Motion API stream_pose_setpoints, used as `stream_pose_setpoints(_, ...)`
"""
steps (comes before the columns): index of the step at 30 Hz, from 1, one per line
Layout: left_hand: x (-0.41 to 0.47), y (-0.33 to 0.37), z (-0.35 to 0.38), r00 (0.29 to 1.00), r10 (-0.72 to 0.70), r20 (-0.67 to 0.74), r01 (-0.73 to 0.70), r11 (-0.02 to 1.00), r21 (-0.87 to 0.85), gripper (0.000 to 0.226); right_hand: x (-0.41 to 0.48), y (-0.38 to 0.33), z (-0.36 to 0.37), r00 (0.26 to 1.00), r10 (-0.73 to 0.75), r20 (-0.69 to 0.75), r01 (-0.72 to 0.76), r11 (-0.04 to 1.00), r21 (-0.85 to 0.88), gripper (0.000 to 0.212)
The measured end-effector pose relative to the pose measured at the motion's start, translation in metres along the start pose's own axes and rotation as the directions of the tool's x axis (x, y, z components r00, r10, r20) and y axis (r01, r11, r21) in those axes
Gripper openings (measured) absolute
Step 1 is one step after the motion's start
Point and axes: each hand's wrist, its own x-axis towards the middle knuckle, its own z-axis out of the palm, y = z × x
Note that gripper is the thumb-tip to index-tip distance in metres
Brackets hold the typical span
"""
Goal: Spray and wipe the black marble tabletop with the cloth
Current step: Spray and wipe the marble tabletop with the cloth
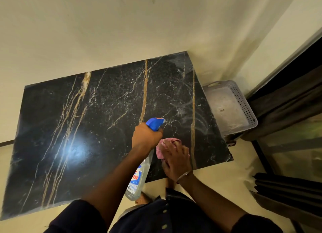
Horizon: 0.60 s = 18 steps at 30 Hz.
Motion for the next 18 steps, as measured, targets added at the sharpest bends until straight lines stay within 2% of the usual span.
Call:
stream_pose_setpoints(2,0.001,0.001,0.003,1.000,0.002,-0.005,-0.002,1.000,0.002,0.019,0.005,0.006,-0.002,0.993,-0.114,0.037,0.116,0.992,-0.042,0.074)
stream_pose_setpoints(4,0.003,0.003,0.005,1.000,0.003,-0.006,-0.003,1.000,-0.001,0.018,0.004,0.027,-0.006,0.990,-0.138,0.026,0.139,0.987,-0.074,0.073)
stream_pose_setpoints(6,0.005,0.004,0.006,1.000,0.015,0.004,-0.015,1.000,-0.011,0.018,-0.002,0.057,-0.014,1.000,-0.002,-0.025,0.000,0.998,-0.059,0.071)
stream_pose_setpoints(8,0.006,0.006,0.007,0.999,0.035,0.015,-0.035,0.999,-0.019,0.020,-0.009,0.093,-0.024,0.978,0.186,-0.100,-0.192,0.980,-0.053,0.068)
stream_pose_setpoints(11,0.007,0.010,0.007,0.999,0.036,0.011,-0.036,0.999,-0.024,0.021,-0.016,0.129,-0.039,0.899,0.385,-0.208,-0.395,0.919,-0.010,0.063)
stream_pose_setpoints(14,0.006,0.013,0.003,1.000,0.020,-0.013,-0.020,0.999,-0.036,0.017,-0.006,0.117,-0.043,0.787,0.573,-0.231,-0.577,0.815,0.054,0.060)
stream_pose_setpoints(16,0.006,0.011,-0.001,0.999,0.015,-0.033,-0.016,0.999,-0.045,0.017,0.008,0.090,-0.039,0.727,0.651,-0.218,-0.642,0.757,0.120,0.062)
stream_pose_setpoints(17,0.007,0.010,-0.002,0.999,0.011,-0.046,-0.013,0.999,-0.044,0.018,0.015,0.076,-0.037,0.748,0.631,-0.208,-0.620,0.775,0.120,0.062)
stream_pose_setpoints(18,0.007,0.009,-0.004,0.998,0.004,-0.059,-0.006,0.999,-0.040,0.018,0.021,0.063,-0.035,0.799,0.567,-0.199,-0.561,0.823,0.094,0.063)
